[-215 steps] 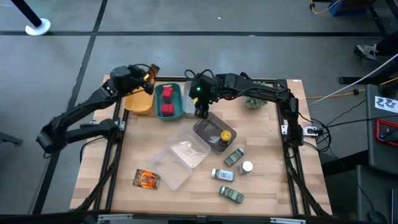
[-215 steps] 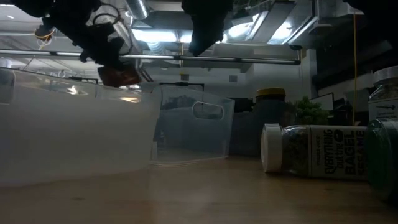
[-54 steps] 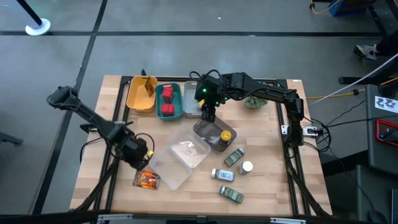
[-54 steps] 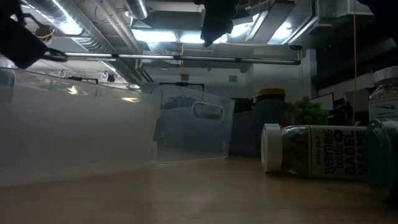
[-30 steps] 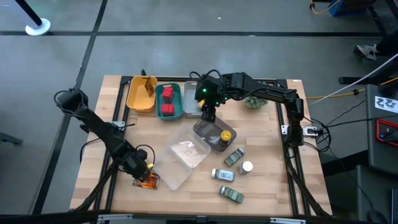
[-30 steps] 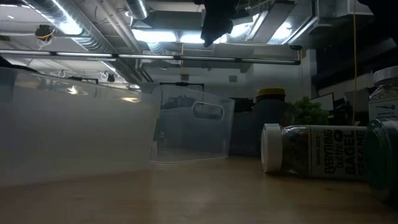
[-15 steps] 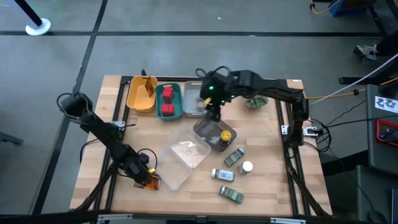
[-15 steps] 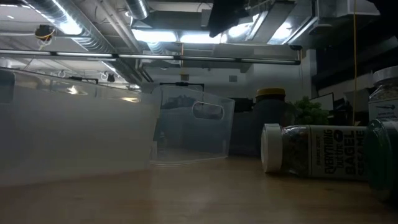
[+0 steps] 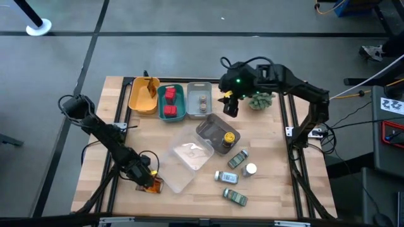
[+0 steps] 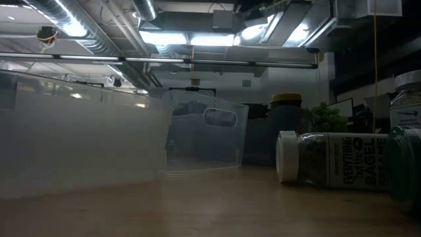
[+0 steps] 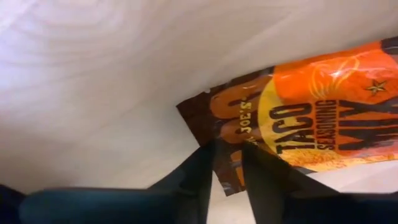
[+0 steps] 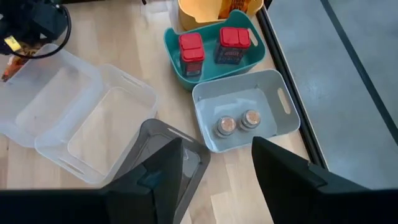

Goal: Sort spices by type
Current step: Put the orange seasoning pack into the yellow bin

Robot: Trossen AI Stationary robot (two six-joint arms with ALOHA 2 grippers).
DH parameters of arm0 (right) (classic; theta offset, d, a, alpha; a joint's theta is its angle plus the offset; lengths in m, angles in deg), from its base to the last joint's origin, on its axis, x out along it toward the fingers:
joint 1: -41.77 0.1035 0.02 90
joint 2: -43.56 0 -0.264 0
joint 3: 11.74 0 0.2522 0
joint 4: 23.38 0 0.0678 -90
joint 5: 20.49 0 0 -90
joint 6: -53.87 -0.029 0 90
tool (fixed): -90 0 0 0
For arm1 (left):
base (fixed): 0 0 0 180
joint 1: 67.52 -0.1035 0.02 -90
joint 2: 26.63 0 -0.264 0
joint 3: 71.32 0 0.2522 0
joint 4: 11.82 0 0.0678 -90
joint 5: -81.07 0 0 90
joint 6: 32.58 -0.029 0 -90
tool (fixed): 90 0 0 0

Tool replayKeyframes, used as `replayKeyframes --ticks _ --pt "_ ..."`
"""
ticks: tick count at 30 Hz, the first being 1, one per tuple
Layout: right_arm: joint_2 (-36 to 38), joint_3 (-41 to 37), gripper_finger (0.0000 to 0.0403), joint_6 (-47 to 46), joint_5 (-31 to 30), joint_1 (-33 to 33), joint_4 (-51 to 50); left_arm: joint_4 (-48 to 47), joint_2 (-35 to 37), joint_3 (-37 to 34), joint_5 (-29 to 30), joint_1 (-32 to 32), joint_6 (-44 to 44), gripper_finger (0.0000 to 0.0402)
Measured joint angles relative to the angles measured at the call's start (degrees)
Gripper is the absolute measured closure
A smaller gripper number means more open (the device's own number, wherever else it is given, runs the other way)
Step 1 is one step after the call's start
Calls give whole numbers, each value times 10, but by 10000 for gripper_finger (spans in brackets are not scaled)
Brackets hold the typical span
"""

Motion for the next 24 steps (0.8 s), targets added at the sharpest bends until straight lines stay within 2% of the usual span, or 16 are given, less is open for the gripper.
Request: replayKeyframes --ticks 7,11,18,24 --pt "3 0 210 -1 3 0 -5 -48 10 0 6 0 1 376" --pt "3 0 210 -1 4 0 -5 -130 35 -1 41 0 9 397" --pt "2 0 210 -1 5 0 -5 -292 80 -9 147 -1 74 397" --pt "2 0 210 -1 5 0 -7 -305 83 -9 173 -1 89 400"
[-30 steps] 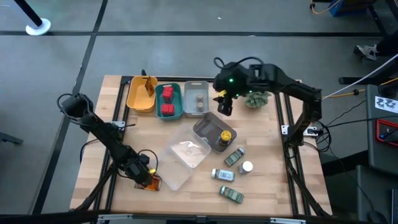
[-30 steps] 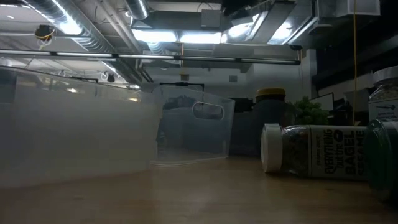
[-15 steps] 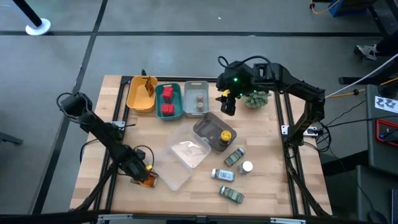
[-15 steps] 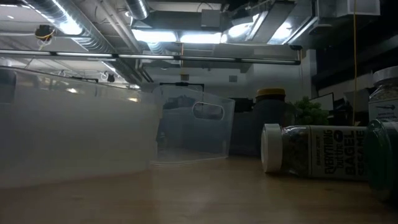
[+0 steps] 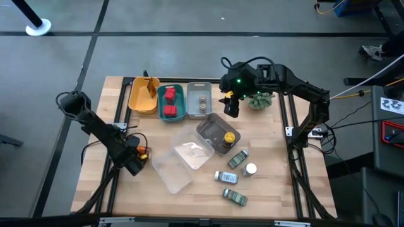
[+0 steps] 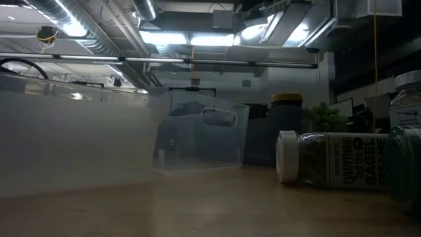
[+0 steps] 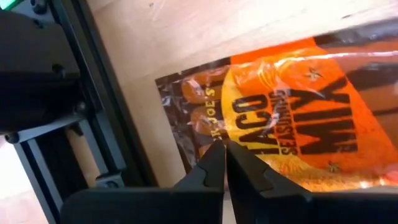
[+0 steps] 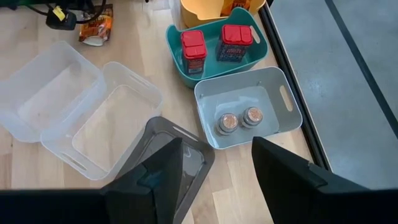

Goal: Sort spices by type
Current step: Put the orange seasoning pack into the yellow bin

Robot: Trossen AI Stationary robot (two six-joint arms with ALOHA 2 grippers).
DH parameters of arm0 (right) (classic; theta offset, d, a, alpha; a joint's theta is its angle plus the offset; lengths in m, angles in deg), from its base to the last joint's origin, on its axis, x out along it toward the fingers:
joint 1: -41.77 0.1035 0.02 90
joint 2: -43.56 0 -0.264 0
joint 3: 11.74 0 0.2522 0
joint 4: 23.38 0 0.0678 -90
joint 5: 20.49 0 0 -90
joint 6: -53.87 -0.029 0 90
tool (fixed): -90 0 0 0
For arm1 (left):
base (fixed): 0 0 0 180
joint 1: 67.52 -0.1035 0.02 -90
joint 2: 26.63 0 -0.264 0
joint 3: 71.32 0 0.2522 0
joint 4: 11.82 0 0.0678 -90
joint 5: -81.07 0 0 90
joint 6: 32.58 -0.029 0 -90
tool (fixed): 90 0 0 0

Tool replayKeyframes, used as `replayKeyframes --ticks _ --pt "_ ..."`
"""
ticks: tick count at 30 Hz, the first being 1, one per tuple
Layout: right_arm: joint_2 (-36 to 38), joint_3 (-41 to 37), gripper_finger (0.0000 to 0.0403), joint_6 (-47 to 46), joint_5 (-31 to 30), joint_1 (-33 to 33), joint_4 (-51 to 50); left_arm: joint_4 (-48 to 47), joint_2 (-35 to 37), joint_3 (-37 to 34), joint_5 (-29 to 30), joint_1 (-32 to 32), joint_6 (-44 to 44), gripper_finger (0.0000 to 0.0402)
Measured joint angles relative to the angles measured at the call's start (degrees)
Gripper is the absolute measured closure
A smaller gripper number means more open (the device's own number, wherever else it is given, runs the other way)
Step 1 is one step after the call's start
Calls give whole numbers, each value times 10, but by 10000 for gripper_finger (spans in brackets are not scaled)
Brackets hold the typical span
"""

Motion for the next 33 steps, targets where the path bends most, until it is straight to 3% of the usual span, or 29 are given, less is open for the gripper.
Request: replayKeyframes --ticks 4,11,16,24,28,33 --pt "0 0 210 0 0 0 0 1 8 9 -2 0 -12 397" --pt "0 0 210 0 0 0 0 60 23 15 -26 0 -139 392" --pt "0 0 210 0 0 0 0 91 23 16 -42 0 -211 340" --pt "0 0 210 1 0 0 -3 87 23 16 -21 0 -240 237" --pt "0 0 210 1 0 0 -3 87 17 16 27 0 -243 222" --pt "-1 0 210 2 0 0 -3 88 -13 5 35 0 -246 223"
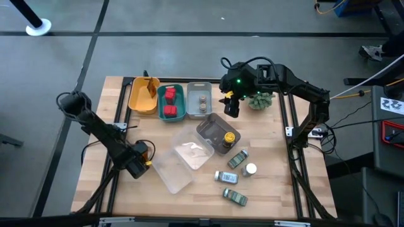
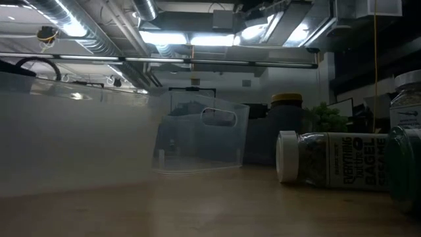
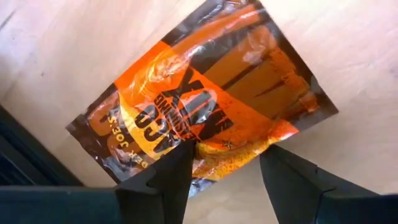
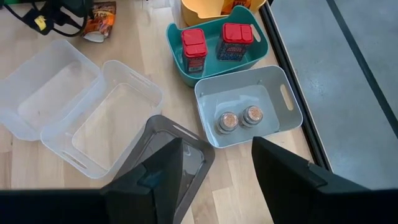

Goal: Sort spices by type
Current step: Put the orange seasoning pack into the yellow bin

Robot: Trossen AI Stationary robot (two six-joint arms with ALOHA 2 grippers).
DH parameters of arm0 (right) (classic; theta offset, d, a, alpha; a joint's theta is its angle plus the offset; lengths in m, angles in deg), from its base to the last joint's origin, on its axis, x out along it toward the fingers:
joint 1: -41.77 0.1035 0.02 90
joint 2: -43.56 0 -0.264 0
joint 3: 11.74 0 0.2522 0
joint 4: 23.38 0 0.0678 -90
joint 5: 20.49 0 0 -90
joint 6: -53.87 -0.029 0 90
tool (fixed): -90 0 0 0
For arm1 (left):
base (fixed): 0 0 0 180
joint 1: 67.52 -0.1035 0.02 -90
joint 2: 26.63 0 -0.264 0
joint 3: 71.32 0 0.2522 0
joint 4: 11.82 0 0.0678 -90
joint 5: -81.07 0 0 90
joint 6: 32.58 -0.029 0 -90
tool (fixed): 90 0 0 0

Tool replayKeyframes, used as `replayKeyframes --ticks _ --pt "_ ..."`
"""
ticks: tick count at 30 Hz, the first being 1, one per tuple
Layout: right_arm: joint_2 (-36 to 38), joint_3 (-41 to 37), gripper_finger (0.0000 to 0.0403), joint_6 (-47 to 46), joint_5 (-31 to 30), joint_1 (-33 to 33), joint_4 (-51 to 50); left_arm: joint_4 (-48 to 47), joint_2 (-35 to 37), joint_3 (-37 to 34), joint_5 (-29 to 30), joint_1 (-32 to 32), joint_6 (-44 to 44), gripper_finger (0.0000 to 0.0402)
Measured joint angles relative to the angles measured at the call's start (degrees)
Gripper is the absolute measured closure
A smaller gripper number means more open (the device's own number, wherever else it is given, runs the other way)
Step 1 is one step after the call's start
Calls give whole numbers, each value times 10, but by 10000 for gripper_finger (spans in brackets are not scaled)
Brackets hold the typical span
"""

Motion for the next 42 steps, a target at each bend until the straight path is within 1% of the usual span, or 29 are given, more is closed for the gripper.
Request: replayKeyframes --ticks 6,8,10,13,16,18,21,24,27,33,37,42 --pt "0 0 210 0 0 0 0 -1 -29 0 20 1 25 225" --pt "1 0 210 3 0 0 0 0 -29 -1 35 1 35 236" --pt "6 -1 210 3 0 0 -1 0 -30 -2 55 1 41 260" --pt "26 -10 210 3 8 0 2 -2 -31 -4 85 0 43 313" --pt "59 -54 210 3 14 8 22 -5 -32 -6 113 -1 48 374" --pt "82 -100 210 3 14 18 41 -4 -32 -6 130 0 51 390" --pt "123 -174 210 2 14 32 84 -3 -32 -6 142 -1 66 387" --pt "159 -249 210 2 14 44 145 -4 -29 -6 142 -1 83 394" --pt "178 -323 210 2 14 56 211 -3 -19 -6 143 -1 99 395" --pt "180 -450 210 17 19 72 327 -4 23 -6 156 -1 113 398" --pt "173 -528 210 40 30 75 431 -9 66 -6 185 -1 121 400" --pt "163 -597 210 48 34 75 567 -14 128 -6 232 -1 125 400"
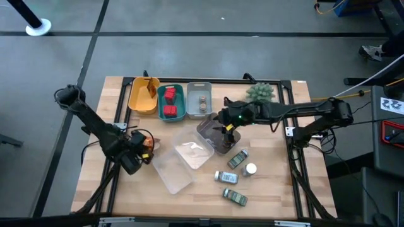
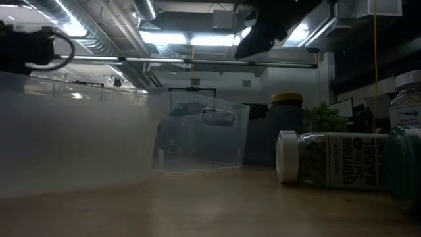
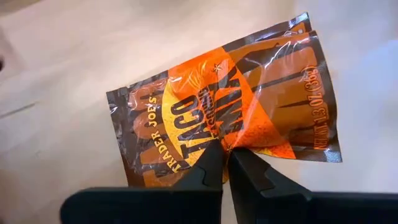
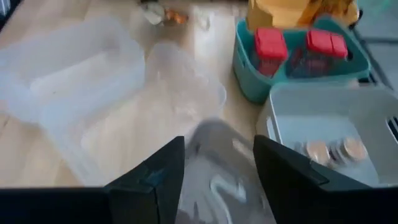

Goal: Sort spices by type
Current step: Put the orange seasoning pack into the yellow bin

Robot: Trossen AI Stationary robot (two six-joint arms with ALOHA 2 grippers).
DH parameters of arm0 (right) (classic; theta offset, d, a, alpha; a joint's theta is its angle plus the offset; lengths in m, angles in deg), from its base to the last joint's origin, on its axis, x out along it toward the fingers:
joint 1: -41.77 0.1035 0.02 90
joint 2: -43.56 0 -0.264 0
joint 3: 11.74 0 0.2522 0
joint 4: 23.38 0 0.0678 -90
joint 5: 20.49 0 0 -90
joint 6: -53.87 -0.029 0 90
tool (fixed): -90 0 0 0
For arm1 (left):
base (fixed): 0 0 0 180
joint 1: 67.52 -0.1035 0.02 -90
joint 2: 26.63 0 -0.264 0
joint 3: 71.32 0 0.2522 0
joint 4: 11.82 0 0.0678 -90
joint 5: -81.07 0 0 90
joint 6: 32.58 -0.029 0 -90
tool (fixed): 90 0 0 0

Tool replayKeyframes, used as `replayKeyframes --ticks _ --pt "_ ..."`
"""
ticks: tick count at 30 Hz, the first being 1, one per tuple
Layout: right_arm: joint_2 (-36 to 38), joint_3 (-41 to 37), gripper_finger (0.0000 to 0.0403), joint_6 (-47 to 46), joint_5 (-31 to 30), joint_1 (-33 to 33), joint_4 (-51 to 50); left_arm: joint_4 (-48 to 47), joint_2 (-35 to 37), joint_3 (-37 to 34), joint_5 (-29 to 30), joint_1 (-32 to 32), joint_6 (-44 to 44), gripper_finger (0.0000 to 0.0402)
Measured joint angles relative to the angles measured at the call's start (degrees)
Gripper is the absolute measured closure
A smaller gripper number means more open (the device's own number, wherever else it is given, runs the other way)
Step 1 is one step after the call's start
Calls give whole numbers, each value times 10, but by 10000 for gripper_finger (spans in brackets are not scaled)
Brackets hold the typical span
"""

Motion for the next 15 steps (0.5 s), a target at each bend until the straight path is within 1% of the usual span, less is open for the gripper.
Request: replayKeyframes --ticks 4,8,10,11,15 --pt "-10 -34 210 0 4 0 88 5 53 0 56 0 -3 401" --pt "-26 -42 210 0 25 0 147 20 106 1 138 0 -19 401" --pt "-37 -43 210 -2 34 0 175 40 130 1 178 -2 -50 401" --pt "-45 -43 210 -4 45 0 206 58 139 1 199 -3 -67 401" --pt "-87 -42 210 -20 94 0 319 145 164 2 266 -6 -182 401"
